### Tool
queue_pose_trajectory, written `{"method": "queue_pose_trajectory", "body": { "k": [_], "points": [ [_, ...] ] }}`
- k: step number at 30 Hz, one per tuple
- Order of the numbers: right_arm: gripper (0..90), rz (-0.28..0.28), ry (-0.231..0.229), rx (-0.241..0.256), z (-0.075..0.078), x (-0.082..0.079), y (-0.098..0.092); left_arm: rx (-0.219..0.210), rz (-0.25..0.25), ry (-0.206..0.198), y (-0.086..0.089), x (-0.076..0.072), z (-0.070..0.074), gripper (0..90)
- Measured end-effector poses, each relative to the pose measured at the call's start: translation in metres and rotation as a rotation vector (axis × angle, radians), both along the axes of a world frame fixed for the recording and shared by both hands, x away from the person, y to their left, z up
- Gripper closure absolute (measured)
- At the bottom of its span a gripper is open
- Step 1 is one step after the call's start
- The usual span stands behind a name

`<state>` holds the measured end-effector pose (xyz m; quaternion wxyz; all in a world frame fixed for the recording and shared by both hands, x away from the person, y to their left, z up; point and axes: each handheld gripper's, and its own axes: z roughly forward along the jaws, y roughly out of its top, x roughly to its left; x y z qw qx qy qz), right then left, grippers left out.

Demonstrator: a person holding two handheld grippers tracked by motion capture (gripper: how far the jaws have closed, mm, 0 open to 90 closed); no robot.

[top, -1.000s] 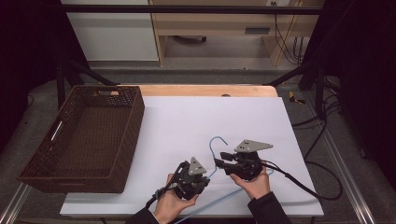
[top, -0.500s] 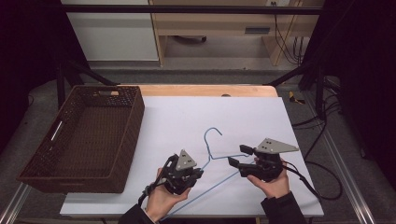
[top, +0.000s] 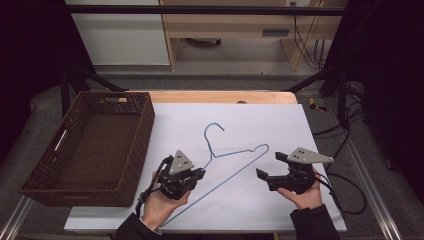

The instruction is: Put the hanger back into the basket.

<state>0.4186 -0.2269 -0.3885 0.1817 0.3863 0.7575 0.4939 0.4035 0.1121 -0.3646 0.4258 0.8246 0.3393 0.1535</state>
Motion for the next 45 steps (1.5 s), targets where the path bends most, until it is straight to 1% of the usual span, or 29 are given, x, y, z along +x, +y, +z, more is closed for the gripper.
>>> {"method": "queue_pose_trajectory", "body": {
  "k": [2, 5, 7, 8, 10, 14, 19, 21, 23, 26, 30, 31, 33, 36, 37, 39, 40, 41, 43, 44, 45],
  "points": [
    [7.6, -0.015, -0.004, -0.001, -0.001, 0.0, -0.004, -0.006, 0.011, -0.014, 0.005, 0.001, 0.004, 87.2],
    [5.5, -0.034, -0.011, -0.002, -0.002, 0.0, -0.009, -0.021, 0.023, -0.023, 0.013, 0.002, 0.01, 87.2],
    [5.1, -0.042, -0.015, 0.012, -0.003, 0.0, -0.012, -0.027, 0.031, -0.032, 0.017, 0.004, 0.013, 87.2],
    [4.8, -0.042, -0.018, 0.012, -0.003, 0.0, -0.013, -0.034, 0.038, -0.039, 0.02, 0.004, 0.015, 87.2],
    [4.2, -0.051, -0.026, 0.016, -0.004, 0.0, -0.016, -0.034, 0.042, -0.046, 0.023, 0.005, 0.018, 87.2],
    [4.0, -0.055, -0.025, 0.022, -0.008, 0.0, -0.019, -0.028, 0.04, -0.062, 0.027, 0.006, 0.025, 87.2],
    [4.6, -0.055, -0.02, 0.02, -0.014, -0.002, -0.023, -0.028, 0.029, -0.058, 0.035, 0.008, 0.035, 87.2],
    [4.7, -0.057, -0.014, 0.012, -0.016, -0.003, -0.025, -0.017, 0.029, -0.057, 0.038, 0.008, 0.041, 87.2],
    [4.7, -0.063, -0.008, 0.006, -0.017, -0.004, -0.025, -0.006, 0.029, -0.065, 0.04, 0.008, 0.047, 87.2],
    [4.6, -0.06, -0.009, 0.007, -0.018, -0.006, -0.027, 0.017, 0.031, -0.089, 0.043, 0.009, 0.061, 87.2],
    [4.6, -0.063, -0.01, 0.007, -0.019, -0.007, -0.028, 0.036, 0.024, -0.108, 0.05, 0.012, 0.077, 87.2],
    [4.6, -0.063, -0.009, 0.008, -0.019, -0.008, -0.028, 0.034, 0.023, -0.109, 0.052, 0.013, 0.079, 87.2],
    [4.5, -0.06, -0.008, 0.004, -0.02, -0.008, -0.028, 0.049, 0.016, -0.116, 0.057, 0.016, 0.085, 87.2],
    [4.4, -0.062, -0.006, 0.001, -0.021, -0.007, -0.029, 0.052, 0.012, -0.117, 0.064, 0.021, 0.092, 87.2],
    [4.4, -0.061, -0.004, 0.002, -0.021, -0.007, -0.029, 0.061, 0.013, -0.121, 0.067, 0.023, 0.093, 87.2],
    [4.5, -0.061, -0.006, 0.002, -0.021, -0.007, -0.029, 0.054, 0.018, -0.116, 0.074, 0.027, 0.098, 87.2],
    [4.5, -0.061, -0.006, 0.002, -0.021, -0.007, -0.029, 0.054, 0.03, -0.119, 0.079, 0.029, 0.101, 87.1],
    [4.5, -0.059, -0.005, 0.001, -0.021, -0.007, -0.029, 0.067, 0.033, -0.124, 0.082, 0.03, 0.103, 87.2],
    [4.5, -0.059, -0.006, 0.0, -0.021, -0.007, -0.029, 0.068, 0.048, -0.13, 0.091, 0.033, 0.108, 87.2],
    [4.5, -0.059, -0.006, 0.0, -0.021, -0.007, -0.029, 0.073, 0.057, -0.147, 0.094, 0.035, 0.111, 87.2],
    [4.5, -0.059, -0.006, 0.0, -0.022, -0.007, -0.029, 0.079, 0.063, -0.15, 0.097, 0.036, 0.112, 87.2]
  ]
}}
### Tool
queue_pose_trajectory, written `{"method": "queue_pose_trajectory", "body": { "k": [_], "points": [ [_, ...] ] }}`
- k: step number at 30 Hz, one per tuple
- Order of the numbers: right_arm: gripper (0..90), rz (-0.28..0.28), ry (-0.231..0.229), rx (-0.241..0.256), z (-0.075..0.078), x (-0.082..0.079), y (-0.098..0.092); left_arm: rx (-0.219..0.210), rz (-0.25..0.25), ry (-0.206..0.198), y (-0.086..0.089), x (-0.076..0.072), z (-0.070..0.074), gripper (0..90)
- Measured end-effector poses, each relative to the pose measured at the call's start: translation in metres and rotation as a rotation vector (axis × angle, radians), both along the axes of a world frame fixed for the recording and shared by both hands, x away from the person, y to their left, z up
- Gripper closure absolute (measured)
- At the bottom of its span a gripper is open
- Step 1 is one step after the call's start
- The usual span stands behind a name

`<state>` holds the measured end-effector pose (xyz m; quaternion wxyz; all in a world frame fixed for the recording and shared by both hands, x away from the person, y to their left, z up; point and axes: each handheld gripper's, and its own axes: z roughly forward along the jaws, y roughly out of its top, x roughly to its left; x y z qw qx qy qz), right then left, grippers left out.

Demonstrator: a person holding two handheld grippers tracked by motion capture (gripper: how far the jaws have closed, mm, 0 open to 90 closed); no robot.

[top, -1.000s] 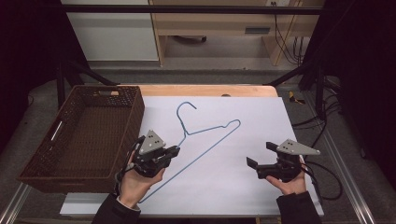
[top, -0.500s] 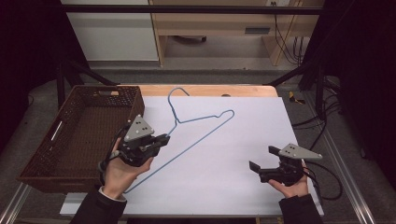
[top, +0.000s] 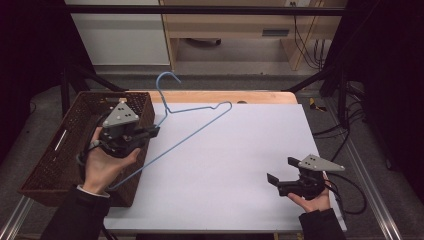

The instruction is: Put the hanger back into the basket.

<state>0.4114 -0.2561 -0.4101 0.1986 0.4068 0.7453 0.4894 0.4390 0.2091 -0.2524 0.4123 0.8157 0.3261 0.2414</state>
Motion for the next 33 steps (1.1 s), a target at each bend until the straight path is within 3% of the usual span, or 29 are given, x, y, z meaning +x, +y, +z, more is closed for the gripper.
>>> {"method": "queue_pose_trajectory", "body": {
  "k": [5, 15, 33],
  "points": [
    [4.6, -0.002, -0.001, 0.002, 0.0, 0.0, 0.0, 0.002, 0.041, -0.004, 0.019, 0.006, 0.009, 87.2],
    [4.6, -0.003, -0.002, -0.003, -0.001, 0.0, 0.0, -0.042, 0.141, -0.057, 0.065, 0.015, 0.02, 87.2],
    [4.4, 0.003, 0.002, -0.009, -0.001, 0.0, 0.001, -0.038, 0.249, -0.044, 0.125, 0.032, 0.007, 87.1]
  ]
}}
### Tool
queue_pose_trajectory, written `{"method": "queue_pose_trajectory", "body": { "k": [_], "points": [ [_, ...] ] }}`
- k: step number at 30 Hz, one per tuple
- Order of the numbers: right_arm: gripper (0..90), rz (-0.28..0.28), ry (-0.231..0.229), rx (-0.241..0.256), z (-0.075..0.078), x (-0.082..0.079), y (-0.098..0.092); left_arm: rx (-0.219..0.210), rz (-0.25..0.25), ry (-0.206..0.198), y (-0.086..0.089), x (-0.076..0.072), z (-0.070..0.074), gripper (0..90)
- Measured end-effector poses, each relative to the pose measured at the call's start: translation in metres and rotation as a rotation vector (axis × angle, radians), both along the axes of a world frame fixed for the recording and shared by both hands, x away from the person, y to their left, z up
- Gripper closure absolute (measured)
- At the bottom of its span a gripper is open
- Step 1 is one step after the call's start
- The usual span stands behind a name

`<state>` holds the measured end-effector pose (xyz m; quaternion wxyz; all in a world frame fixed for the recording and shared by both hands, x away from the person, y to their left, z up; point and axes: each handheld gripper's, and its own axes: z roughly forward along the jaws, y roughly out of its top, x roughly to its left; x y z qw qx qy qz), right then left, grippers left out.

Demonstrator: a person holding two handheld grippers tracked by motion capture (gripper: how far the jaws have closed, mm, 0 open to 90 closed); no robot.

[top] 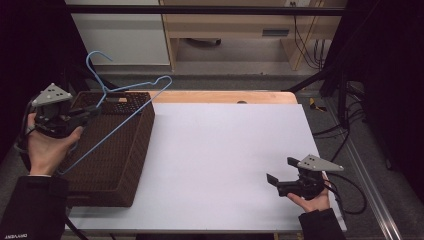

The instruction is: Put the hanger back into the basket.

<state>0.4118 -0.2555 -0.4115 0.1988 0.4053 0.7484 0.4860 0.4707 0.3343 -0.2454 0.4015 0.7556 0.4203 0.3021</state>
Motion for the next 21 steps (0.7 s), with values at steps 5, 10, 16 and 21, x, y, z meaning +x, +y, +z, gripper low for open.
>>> {"method": "queue_pose_trajectory", "body": {
  "k": [5, 10, 16, 21],
  "points": [
    [4.4, 0.001, -0.001, -0.001, 0.0, 0.0, 0.0, 0.004, 0.028, 0.006, 0.015, 0.004, -0.007, 87.1],
    [4.3, 0.0, 0.0, -0.005, -0.001, 0.0, 0.001, 0.011, 0.058, 0.017, 0.027, 0.006, -0.016, 87.1],
    [4.1, 0.0, 0.002, -0.004, -0.001, 0.0, 0.001, 0.021, 0.083, 0.031, 0.041, 0.009, -0.027, 87.1],
    [3.9, -0.002, 0.004, -0.005, -0.001, 0.001, 0.001, 0.027, 0.093, 0.039, 0.051, 0.01, -0.035, 87.1]
  ]
}}
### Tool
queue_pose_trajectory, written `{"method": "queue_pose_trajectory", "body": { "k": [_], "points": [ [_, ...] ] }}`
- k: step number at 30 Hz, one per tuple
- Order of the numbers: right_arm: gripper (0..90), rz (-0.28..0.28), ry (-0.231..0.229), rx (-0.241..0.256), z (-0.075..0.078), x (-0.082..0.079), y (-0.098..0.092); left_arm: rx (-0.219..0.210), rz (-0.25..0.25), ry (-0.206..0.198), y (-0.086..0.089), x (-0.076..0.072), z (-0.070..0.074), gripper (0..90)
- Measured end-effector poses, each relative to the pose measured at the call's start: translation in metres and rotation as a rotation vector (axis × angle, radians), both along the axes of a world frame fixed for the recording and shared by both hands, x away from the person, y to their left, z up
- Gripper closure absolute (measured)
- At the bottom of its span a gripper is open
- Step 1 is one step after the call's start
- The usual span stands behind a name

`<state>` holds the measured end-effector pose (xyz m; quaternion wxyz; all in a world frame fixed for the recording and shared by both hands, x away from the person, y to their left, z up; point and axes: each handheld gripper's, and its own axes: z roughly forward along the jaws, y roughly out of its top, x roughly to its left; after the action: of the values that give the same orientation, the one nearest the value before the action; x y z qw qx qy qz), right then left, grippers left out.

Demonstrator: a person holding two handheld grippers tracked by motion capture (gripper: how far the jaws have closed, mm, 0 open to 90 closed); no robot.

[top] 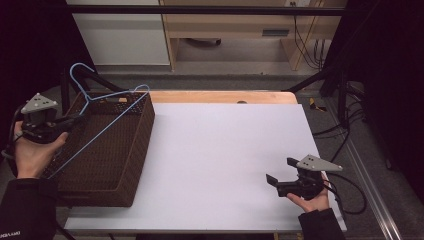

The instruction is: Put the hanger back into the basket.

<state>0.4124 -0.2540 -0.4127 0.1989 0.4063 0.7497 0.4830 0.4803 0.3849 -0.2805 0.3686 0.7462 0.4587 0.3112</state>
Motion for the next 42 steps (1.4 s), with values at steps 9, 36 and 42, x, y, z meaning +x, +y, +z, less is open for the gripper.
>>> {"method": "queue_pose_trajectory", "body": {
  "k": [9, 36, 42],
  "points": [
    [3.8, 0.003, 0.002, -0.004, 0.0, 0.0, 0.0, 0.019, 0.026, 0.024, 0.013, 0.001, -0.016, 87.1],
    [3.7, 0.004, 0.001, -0.007, -0.001, 0.0, 0.0, 0.053, 0.052, 0.184, 0.006, 0.018, -0.092, 86.4],
    [3.8, 0.001, -0.002, -0.006, -0.001, 0.0, 0.0, 0.063, 0.074, 0.228, 0.007, 0.018, -0.093, 81.0]
  ]
}}
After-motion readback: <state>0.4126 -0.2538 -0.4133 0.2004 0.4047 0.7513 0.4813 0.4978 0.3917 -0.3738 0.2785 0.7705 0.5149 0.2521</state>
